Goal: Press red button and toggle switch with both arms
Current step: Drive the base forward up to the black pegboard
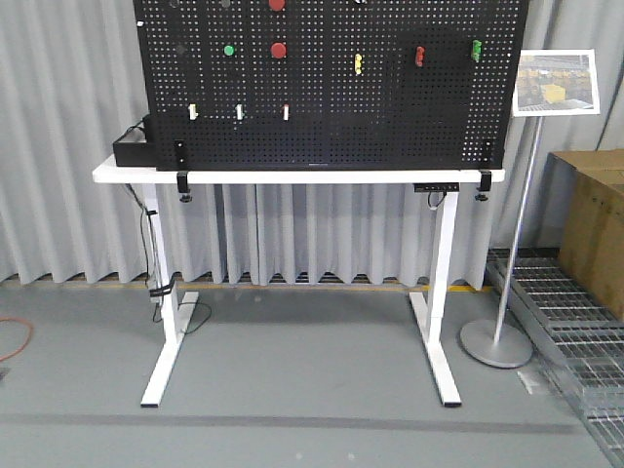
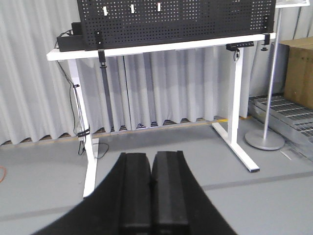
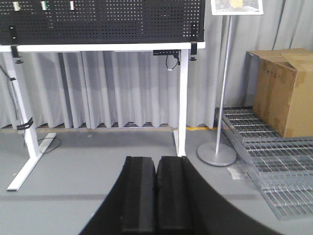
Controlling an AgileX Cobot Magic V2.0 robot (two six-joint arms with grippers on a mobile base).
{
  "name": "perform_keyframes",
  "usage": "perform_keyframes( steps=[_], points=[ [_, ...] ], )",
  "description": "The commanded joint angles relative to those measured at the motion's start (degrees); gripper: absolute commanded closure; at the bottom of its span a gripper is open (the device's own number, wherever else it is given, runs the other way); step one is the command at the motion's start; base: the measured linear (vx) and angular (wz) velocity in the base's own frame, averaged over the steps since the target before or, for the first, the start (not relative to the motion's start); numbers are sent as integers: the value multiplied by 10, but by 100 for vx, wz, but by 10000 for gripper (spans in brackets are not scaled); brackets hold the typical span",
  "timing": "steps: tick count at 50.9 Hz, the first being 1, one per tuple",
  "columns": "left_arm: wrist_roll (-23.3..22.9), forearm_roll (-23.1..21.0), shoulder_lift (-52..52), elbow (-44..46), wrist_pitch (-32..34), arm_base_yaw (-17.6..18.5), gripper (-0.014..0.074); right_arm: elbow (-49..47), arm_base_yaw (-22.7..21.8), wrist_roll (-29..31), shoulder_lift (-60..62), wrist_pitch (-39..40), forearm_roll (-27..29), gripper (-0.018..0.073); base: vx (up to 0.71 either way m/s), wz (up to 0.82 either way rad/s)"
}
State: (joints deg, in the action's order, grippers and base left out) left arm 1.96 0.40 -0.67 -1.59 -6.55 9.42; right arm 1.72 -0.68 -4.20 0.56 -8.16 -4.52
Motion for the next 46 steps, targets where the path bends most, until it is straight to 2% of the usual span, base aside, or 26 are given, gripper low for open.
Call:
perform_keyframes(
  steps=[1,46],
  points=[
    [0,-4,-9,-20,44,-1,595,7,-3,3,9,45,-9,562,49,-5],
    [0,-4,-9,-20,44,-1,595,7,-3,3,9,45,-9,562,52,2]
  ],
)
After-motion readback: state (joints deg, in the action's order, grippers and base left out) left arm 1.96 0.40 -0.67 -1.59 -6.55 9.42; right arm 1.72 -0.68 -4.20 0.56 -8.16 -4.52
